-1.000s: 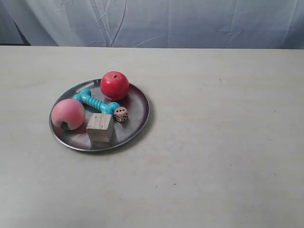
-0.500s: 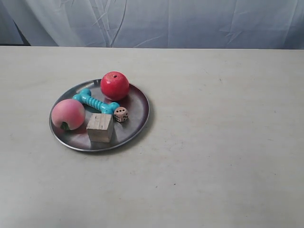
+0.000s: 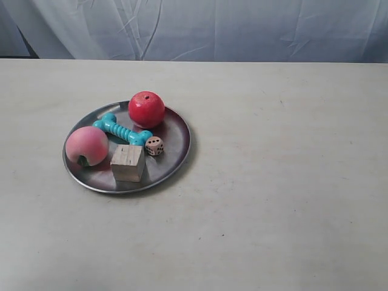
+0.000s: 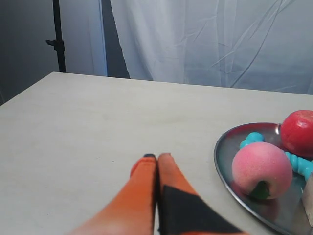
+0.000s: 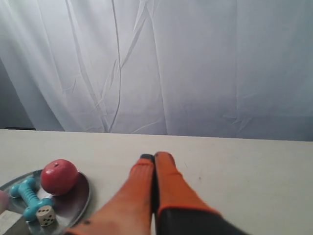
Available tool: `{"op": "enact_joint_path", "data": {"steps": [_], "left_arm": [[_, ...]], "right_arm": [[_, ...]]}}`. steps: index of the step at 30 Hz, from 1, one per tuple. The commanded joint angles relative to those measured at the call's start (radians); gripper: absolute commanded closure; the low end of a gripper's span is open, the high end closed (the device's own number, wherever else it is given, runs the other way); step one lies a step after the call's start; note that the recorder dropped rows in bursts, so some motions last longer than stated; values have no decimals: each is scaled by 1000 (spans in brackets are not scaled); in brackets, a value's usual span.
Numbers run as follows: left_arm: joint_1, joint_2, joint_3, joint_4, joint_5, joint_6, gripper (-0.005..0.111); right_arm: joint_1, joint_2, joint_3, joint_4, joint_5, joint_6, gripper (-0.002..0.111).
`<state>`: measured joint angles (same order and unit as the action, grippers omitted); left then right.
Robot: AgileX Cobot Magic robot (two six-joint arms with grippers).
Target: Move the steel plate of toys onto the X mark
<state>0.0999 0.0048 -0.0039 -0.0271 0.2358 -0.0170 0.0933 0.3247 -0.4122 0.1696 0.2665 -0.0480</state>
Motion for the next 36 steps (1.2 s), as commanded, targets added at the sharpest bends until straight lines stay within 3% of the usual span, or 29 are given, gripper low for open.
{"op": "enact_joint_path", "data": {"steps": [1, 14, 18, 36], "left_arm": [[-3, -5, 4, 2, 2, -4, 107], [-3, -5, 4, 5, 2, -4, 107], [-3, -5, 4, 5, 2, -4, 107], [-3, -5, 4, 7, 2, -4, 107]], "right_arm": [[-50, -44, 47, -72, 12, -8, 109], [-81, -272, 412, -72, -82, -5, 109], [-81, -325, 412, -70, 39, -4, 109], [-81, -325, 412, -46, 40, -4, 109]]}}
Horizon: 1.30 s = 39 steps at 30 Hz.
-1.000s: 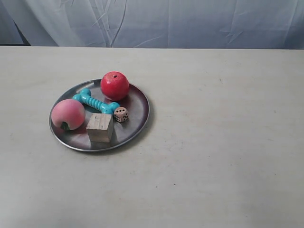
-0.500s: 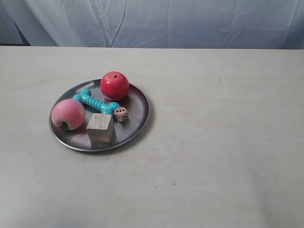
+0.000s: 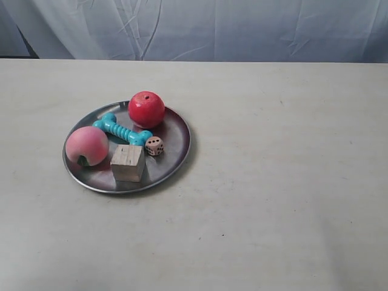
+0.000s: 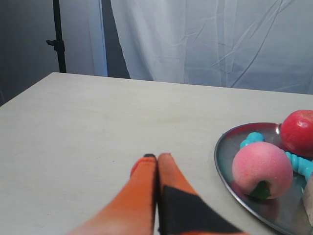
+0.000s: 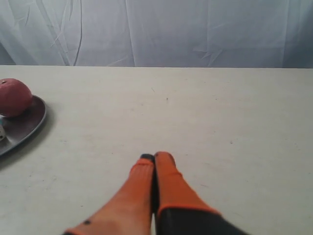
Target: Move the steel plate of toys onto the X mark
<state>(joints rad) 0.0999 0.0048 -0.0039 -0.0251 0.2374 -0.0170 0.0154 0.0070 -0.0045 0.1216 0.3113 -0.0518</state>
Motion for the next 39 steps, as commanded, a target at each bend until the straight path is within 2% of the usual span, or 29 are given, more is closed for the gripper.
{"op": "enact_joint_path", "data": {"steps": [1, 39], "left_arm": [[-3, -5, 4, 5, 1, -4, 107], [-3, -5, 4, 4, 1, -2, 107]], "right_arm": [[-3, -7, 4, 2, -5, 0, 109], [-3, -7, 4, 21, -5, 0, 109]]}}
